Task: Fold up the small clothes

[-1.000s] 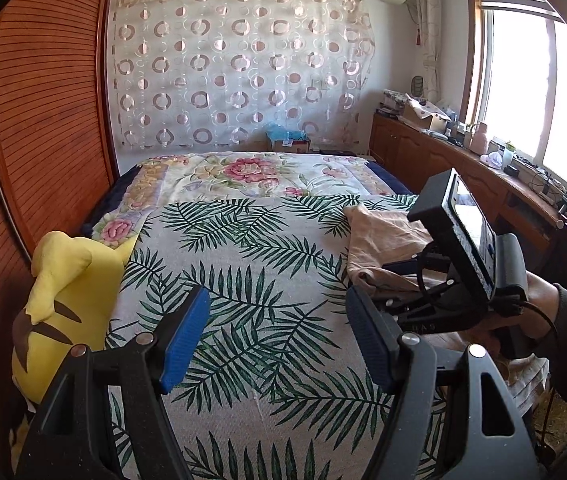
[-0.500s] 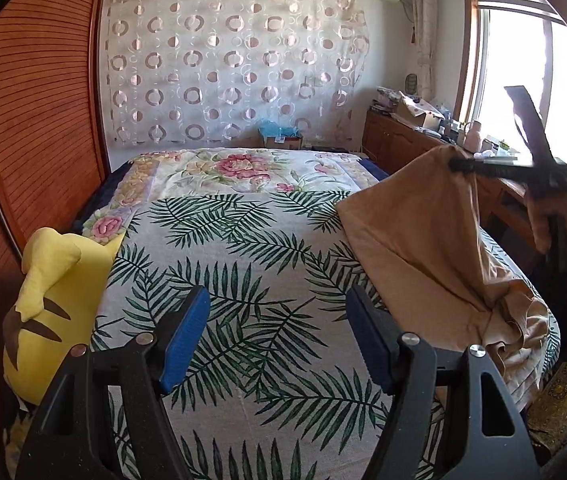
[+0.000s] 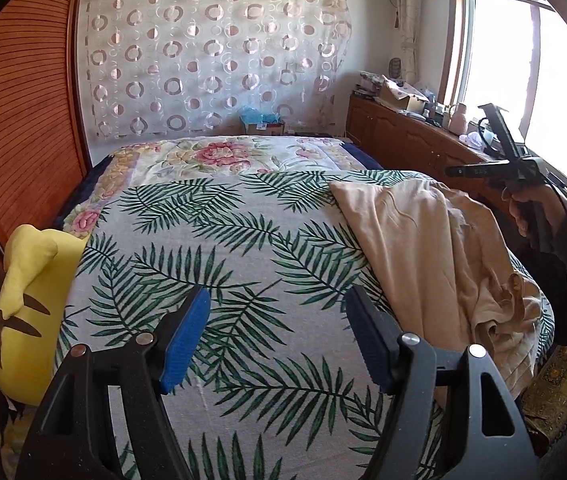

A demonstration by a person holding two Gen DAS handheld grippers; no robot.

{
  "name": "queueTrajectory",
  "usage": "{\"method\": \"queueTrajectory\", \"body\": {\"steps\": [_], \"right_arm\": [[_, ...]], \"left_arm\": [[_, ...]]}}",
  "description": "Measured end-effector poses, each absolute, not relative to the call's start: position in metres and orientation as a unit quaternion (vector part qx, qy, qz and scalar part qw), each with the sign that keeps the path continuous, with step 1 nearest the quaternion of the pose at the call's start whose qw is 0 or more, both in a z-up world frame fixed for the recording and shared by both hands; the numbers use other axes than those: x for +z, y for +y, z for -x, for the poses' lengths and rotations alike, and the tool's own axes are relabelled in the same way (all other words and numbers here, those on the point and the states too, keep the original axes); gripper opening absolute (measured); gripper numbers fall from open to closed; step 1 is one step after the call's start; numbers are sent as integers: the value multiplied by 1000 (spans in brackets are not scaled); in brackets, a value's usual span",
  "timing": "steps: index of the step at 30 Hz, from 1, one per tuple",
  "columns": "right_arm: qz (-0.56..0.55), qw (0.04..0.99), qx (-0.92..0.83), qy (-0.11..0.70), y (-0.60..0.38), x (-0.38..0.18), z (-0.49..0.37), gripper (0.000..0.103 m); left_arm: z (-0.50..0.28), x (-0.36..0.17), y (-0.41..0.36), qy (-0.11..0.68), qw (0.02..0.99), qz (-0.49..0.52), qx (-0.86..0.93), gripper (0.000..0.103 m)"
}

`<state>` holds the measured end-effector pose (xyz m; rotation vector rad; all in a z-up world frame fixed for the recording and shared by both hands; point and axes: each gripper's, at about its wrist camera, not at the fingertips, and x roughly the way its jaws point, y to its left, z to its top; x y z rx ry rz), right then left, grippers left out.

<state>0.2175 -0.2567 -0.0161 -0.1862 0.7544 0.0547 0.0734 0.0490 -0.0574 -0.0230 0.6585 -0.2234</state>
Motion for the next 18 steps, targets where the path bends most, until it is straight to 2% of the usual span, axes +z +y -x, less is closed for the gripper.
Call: {"method": "queueTrajectory", "body": {"steps": [7,18], "right_arm": [[104,933,81,336,-258,-14,-139,43],[76,921,142,353,-265,-51,-40,43]], "left_arm": [[-70,-64,25,328,935,8,-137,71],[-66,-74,-7,343,924,-2,-167,71]]}}
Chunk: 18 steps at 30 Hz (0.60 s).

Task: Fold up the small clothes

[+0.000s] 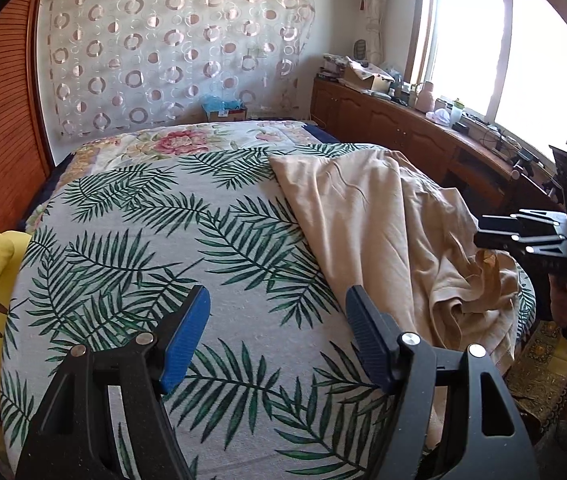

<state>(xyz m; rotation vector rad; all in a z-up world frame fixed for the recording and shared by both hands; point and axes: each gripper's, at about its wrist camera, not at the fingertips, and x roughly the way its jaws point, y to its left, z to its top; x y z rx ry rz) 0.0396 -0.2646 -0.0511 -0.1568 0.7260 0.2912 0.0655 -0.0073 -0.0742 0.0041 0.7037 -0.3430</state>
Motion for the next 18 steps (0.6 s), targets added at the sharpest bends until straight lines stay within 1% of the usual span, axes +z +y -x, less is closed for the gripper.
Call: {"method": "queueTrajectory", "body": {"steps": [15,16,17,18], "right_arm": [[84,912,151,372,-267,-53,-12,42],[84,911,151,374,-267,-53,-13,32],[84,911,152,375,-265,-53,-11,28],[83,910,155,377,-267,-53,-10,20]], "left_arm": [[-60,-80,-20,352,919,-5,-180,71],[-59,-80,-20,352,918,-5,-181,71],[-60,-81,-21,352,918,-5,-181,71],[-60,-80,-20,352,918,-5,-181,71]]}}
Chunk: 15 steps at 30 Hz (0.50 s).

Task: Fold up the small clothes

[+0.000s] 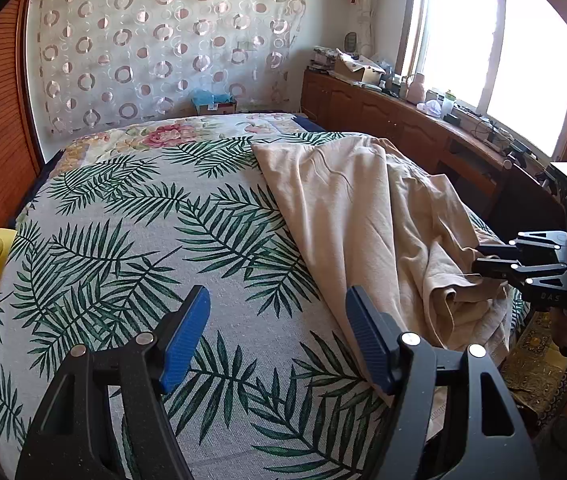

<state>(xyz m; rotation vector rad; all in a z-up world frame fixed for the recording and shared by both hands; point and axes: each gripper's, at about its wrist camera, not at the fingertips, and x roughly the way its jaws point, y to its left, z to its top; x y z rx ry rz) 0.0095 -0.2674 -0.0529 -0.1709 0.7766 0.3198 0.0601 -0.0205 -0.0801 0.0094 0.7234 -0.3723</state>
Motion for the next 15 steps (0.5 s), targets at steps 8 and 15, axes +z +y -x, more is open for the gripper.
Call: {"method": "queueTrajectory", "body": {"steps": [8,15], "right_arm": [[55,912,165,372,-278,-52,10,5],[41,918,154,364,-303,-40,35,4]], "left_arm": [[-59,-79,-24,351,918,-6,-184,71],[-58,-79,-30,354,916,-11,-189,71]]}}
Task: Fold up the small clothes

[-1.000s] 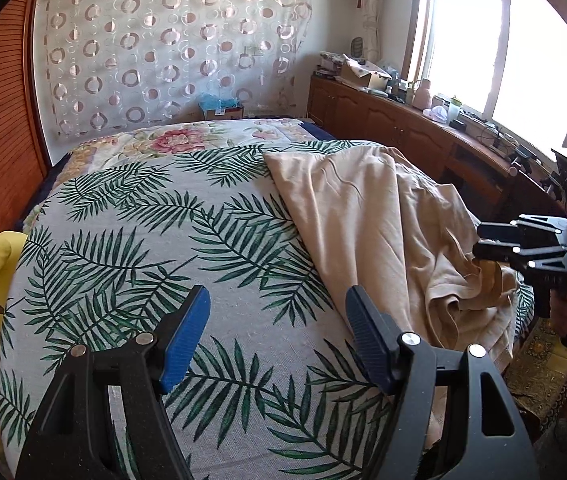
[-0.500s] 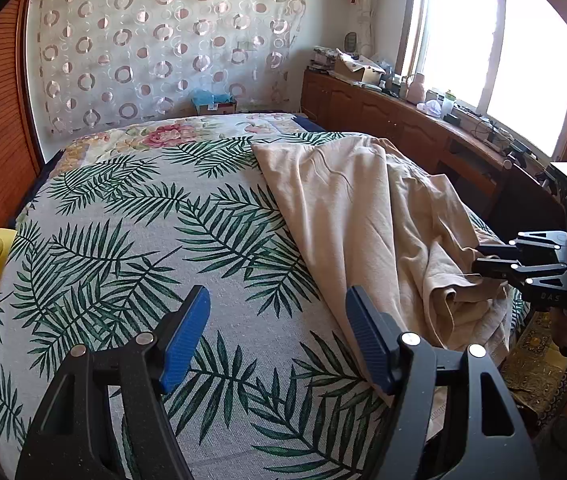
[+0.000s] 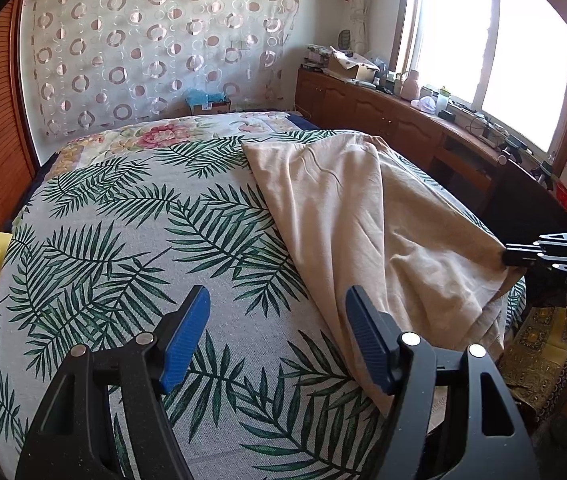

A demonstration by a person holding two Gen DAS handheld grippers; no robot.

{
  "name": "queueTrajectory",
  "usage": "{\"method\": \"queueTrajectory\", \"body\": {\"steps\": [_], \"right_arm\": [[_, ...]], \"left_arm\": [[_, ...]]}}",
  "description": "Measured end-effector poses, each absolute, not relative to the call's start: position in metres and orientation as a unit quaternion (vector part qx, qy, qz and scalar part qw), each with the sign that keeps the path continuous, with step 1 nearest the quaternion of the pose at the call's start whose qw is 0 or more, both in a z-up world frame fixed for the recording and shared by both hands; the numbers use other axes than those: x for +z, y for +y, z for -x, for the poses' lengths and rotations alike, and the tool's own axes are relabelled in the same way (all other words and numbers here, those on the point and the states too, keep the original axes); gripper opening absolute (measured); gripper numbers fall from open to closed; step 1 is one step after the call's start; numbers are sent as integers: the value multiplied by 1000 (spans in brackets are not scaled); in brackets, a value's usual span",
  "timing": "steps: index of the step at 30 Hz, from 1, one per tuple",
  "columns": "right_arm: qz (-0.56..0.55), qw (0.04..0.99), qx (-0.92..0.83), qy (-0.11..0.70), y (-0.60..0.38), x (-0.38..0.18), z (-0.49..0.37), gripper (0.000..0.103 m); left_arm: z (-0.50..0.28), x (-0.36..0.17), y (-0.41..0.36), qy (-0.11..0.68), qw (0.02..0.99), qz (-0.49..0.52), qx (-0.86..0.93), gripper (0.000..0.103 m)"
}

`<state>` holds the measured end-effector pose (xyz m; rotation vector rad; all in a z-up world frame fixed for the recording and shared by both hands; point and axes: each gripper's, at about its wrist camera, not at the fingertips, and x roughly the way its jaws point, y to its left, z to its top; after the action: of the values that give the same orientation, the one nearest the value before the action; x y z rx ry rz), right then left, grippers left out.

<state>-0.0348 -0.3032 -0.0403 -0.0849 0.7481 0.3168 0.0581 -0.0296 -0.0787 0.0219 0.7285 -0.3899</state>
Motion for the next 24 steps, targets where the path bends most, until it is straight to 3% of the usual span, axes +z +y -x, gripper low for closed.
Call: {"method": "queueTrajectory", "body": {"steps": [17,19,21,24], "right_arm": [[46,926,109,357,-329,-31,71,4],[42,930,112,349,-329,-29,72,11],[46,933,107,340,-328,-27,70,36],[39,937,104,330,-331,-31,63,43]], "left_arm": [[-55,-83,-48,370,905,-20,-209,71],[-55,-84,-51,372,904,-21,-212,71],[-55,-86,-56,375,900,-20,-219,71],[-57,-93,-65,387,894,-22,-227,71]]}}
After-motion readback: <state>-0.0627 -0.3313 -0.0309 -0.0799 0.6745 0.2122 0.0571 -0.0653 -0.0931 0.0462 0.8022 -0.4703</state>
